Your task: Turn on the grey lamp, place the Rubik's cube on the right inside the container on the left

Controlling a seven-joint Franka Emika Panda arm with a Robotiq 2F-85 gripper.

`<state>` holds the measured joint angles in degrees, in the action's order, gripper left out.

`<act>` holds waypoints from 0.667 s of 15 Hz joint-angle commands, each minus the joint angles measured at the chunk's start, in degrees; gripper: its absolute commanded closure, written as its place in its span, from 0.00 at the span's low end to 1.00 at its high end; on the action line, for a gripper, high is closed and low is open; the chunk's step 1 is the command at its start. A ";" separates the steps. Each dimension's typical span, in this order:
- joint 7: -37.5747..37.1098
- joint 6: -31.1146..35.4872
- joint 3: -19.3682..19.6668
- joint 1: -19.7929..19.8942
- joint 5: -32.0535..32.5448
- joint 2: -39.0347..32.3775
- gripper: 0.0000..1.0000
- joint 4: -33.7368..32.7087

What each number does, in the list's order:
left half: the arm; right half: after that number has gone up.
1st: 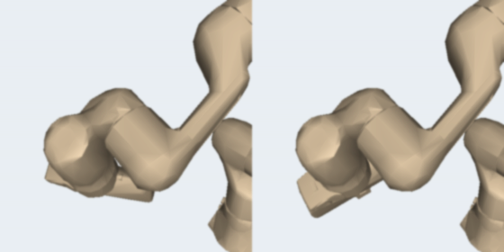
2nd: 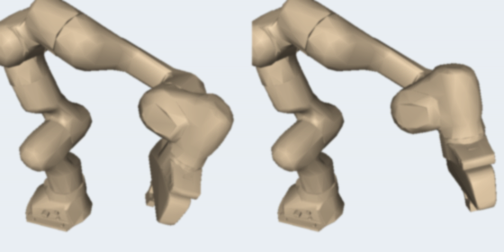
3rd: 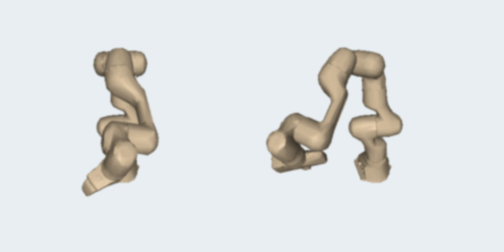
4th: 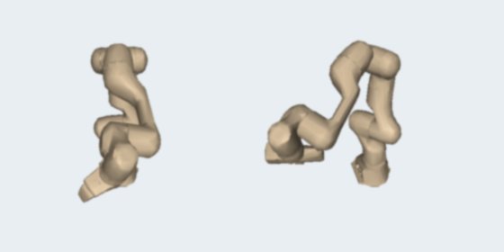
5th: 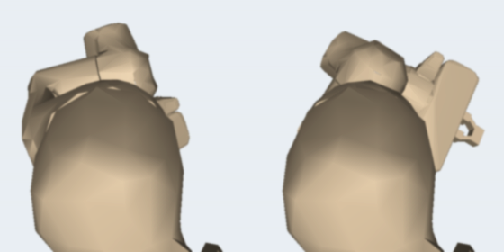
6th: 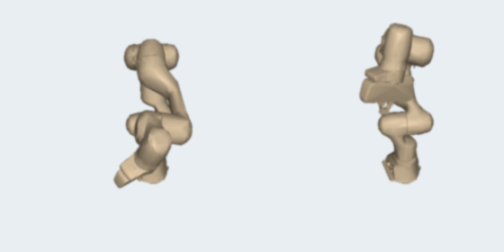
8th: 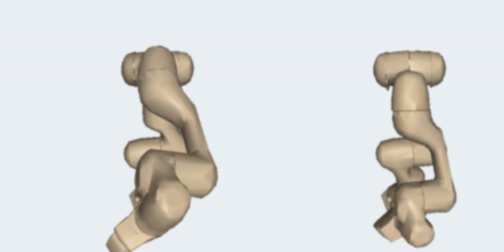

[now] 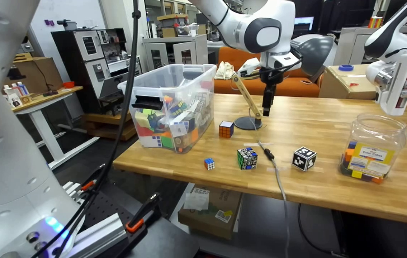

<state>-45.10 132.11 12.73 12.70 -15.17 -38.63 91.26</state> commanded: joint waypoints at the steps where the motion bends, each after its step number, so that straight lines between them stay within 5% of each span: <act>1: -5.34 1.39 0.81 1.10 -2.94 -1.62 0.00 -1.87; 10: -14.27 1.55 1.47 1.72 -1.57 -8.37 0.00 -6.44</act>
<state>-57.81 134.37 14.41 14.17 -16.80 -44.55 88.22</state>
